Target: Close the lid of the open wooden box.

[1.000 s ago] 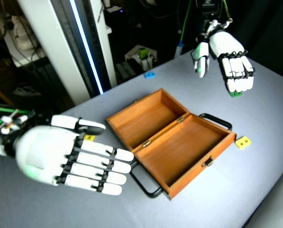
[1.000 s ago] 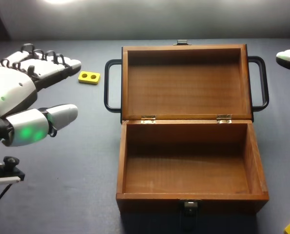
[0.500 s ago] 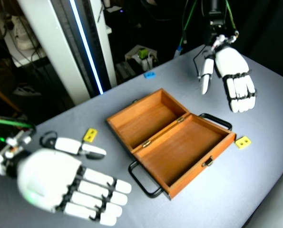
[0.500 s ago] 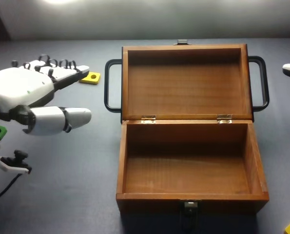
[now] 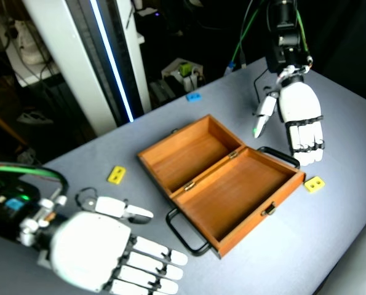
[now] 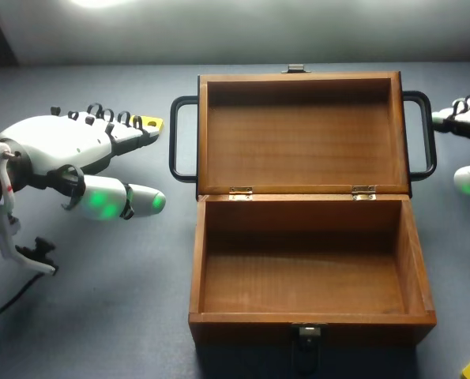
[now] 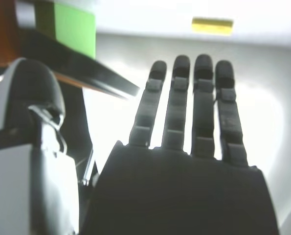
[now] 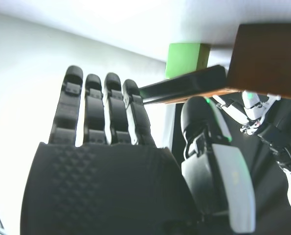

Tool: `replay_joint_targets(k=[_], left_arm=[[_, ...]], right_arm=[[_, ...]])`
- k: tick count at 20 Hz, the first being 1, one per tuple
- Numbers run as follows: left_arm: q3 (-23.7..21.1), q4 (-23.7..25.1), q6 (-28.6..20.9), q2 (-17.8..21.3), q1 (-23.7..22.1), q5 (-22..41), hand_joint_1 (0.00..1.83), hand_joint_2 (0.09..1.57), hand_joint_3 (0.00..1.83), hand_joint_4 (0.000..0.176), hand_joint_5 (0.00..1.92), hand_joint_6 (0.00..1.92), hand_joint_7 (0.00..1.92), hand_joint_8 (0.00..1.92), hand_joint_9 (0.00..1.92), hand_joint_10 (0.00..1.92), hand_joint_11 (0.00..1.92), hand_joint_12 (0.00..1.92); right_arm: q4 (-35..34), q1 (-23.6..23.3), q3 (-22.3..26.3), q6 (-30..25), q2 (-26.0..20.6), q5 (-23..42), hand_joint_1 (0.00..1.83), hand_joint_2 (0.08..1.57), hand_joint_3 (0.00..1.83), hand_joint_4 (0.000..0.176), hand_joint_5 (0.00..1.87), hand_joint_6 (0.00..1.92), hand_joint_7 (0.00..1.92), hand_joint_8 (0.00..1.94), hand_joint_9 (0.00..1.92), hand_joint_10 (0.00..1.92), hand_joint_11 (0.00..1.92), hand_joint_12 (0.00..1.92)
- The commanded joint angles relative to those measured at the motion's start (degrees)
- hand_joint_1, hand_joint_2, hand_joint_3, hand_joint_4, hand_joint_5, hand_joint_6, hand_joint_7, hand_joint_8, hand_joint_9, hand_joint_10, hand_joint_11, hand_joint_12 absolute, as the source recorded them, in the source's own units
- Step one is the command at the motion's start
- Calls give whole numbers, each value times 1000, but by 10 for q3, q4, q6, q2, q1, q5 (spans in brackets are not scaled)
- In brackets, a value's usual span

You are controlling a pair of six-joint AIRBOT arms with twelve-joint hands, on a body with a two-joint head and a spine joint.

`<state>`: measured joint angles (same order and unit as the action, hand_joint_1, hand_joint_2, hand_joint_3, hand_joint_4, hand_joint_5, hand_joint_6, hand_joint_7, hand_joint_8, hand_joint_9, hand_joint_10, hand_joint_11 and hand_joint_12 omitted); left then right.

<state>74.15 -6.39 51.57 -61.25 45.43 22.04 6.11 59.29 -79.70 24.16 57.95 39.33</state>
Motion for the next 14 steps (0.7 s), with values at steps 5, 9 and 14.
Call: replay_joint_targets(k=[5,9,14], left_arm=[[16,26,-1,-23,-24,13,64,1417,4,0,63,1,52,0,56,2,32,43],[17,37,-1,-29,-32,5,0,1310,0,0,55,0,69,6,86,11,66,50],[16,42,-1,-31,-34,9,0,1331,0,0,65,7,77,5,82,4,62,40]], right_arm=[[-4,-19,-17,-7,15,33,100,1421,6,0,91,0,83,0,24,1,81,3],[21,-36,-21,-13,27,24,36,1414,2,0,84,0,78,1,25,1,74,2],[33,-44,-24,-18,38,22,0,1411,0,0,97,2,89,3,29,3,82,7]])
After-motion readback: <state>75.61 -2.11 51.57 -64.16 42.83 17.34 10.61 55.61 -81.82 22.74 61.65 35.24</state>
